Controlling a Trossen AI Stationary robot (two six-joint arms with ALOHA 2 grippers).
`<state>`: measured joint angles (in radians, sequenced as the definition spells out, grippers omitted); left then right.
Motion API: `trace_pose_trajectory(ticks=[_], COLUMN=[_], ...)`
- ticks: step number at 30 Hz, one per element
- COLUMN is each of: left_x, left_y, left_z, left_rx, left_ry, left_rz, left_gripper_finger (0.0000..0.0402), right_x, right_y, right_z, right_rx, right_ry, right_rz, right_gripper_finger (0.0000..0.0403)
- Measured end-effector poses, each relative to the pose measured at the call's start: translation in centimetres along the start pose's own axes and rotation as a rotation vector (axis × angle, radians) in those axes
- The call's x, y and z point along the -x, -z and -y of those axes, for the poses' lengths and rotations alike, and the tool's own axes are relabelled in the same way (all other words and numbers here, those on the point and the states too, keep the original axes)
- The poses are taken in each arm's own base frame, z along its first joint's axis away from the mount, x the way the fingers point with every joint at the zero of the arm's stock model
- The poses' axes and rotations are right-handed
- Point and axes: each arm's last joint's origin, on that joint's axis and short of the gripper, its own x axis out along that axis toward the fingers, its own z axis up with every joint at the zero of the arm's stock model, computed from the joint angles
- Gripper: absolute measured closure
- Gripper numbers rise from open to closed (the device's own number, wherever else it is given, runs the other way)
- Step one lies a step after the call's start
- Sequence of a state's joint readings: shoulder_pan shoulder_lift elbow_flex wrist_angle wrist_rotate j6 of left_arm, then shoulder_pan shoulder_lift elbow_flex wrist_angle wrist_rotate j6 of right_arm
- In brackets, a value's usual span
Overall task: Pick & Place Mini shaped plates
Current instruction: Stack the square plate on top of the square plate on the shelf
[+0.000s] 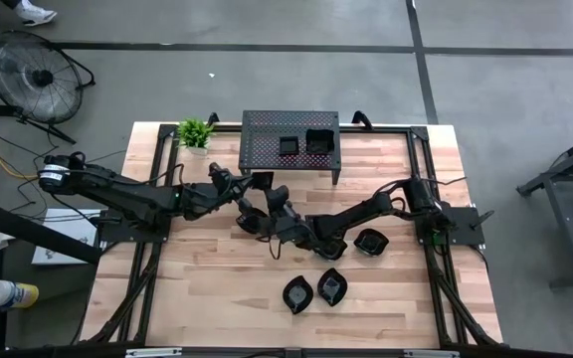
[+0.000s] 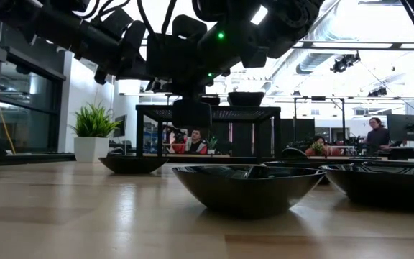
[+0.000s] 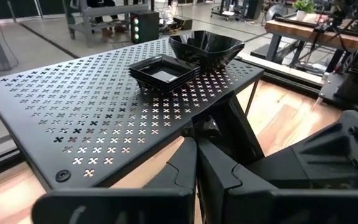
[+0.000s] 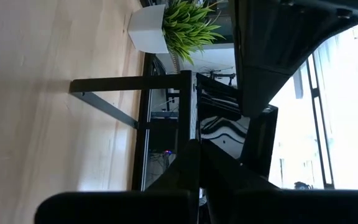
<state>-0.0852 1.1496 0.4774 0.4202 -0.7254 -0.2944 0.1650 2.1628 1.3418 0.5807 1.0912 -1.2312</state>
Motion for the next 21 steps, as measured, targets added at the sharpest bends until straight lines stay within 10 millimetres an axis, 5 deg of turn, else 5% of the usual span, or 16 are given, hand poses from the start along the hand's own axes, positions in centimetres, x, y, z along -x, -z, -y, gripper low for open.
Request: trace_pose_trajectory(ticks=[6,21], left_x=[0.00,0.24], left_y=[-0.05,-0.72], left_z=[0.08,0.30], left_rx=[0.005,0.060], left_ry=[0.024,0.098], left_rz=[-0.001,0.028], left_gripper_finger=[0.0372,0.0181], right_x=[0.02,-0.05], right_y=[0.02,0.18], right_z=[0.00,0.08], right_rx=[0.000,-0.004], right_ry=[0.003,0.016], right_rz=[-0.009,-0.049], right_gripper_finger=[0.0402,0.0402])
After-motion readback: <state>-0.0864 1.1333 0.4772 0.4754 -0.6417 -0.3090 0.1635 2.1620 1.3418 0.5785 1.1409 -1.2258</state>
